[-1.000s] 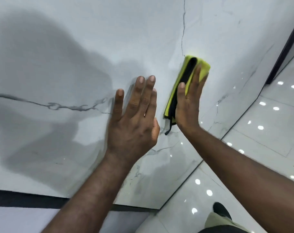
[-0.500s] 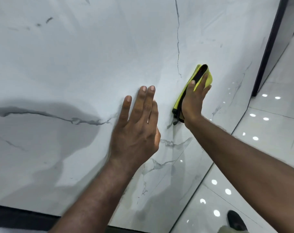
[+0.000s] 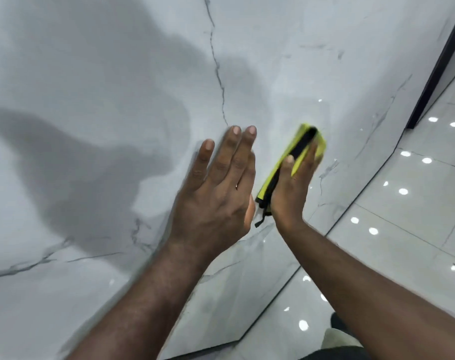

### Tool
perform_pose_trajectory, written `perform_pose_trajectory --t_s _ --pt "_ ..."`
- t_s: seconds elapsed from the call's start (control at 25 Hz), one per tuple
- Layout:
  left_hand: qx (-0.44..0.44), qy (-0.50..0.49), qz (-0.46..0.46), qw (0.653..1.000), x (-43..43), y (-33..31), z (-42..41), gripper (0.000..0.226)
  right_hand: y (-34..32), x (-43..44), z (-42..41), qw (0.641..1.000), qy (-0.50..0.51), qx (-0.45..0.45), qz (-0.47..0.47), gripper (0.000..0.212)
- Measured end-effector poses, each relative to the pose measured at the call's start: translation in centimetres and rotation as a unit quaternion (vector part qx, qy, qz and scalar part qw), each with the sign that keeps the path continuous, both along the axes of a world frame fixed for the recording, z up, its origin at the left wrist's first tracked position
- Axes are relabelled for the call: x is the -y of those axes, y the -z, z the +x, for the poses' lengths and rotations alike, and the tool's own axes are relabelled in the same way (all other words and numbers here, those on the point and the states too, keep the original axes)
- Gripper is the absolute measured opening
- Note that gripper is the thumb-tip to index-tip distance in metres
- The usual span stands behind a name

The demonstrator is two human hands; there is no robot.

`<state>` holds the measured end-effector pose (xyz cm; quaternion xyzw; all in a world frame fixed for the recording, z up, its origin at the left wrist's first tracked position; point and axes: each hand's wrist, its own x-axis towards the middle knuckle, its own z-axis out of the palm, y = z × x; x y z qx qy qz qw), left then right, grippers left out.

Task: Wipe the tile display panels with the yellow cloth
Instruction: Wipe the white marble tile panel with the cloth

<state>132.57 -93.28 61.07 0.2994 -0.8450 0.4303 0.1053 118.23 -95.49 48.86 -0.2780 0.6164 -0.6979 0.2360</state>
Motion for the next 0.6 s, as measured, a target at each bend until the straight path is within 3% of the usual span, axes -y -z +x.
perform_pose_trajectory --t_s 0.08,0.16,0.2,0.28,0.32,0.4,0.56,0.6 --pt "0.049 0.005 0.006 0.999 0.5 1.9 -0.1 0.064 3.8 -0.6 0.2 0.993 -0.013 0.08 0.087 0.065" --pt "0.112 0.017 -0.011 0.993 0.9 3.6 0.3 0.066 7.6 -1.4 0.7 0.996 -0.03 0.017 0.082 0.068" --pt "0.139 0.024 -0.022 0.99 1.1 4.2 0.4 0.066 9.2 -1.4 0.6 0.993 -0.039 0.033 0.105 0.068" --pt "0.161 0.03 -0.027 0.986 1.4 4.7 0.5 0.064 11.6 -1.1 0.8 0.965 -0.032 0.148 0.214 0.068" --pt "0.165 0.028 -0.027 0.985 1.6 4.8 0.4 0.064 12.3 -1.2 1.0 0.958 -0.027 0.165 0.232 0.069" --pt "0.169 0.028 -0.039 0.984 1.6 4.8 0.3 0.063 13.1 -1.7 1.6 0.973 -0.042 0.11 0.197 0.07" --pt "0.184 0.028 -0.059 0.981 1.4 4.9 0.3 0.064 12.8 -1.1 1.9 0.947 -0.027 0.206 0.245 0.071" --pt "0.183 0.032 -0.057 0.981 1.6 5.0 0.2 0.063 12.5 -0.6 1.8 0.953 -0.016 0.191 0.235 0.071"
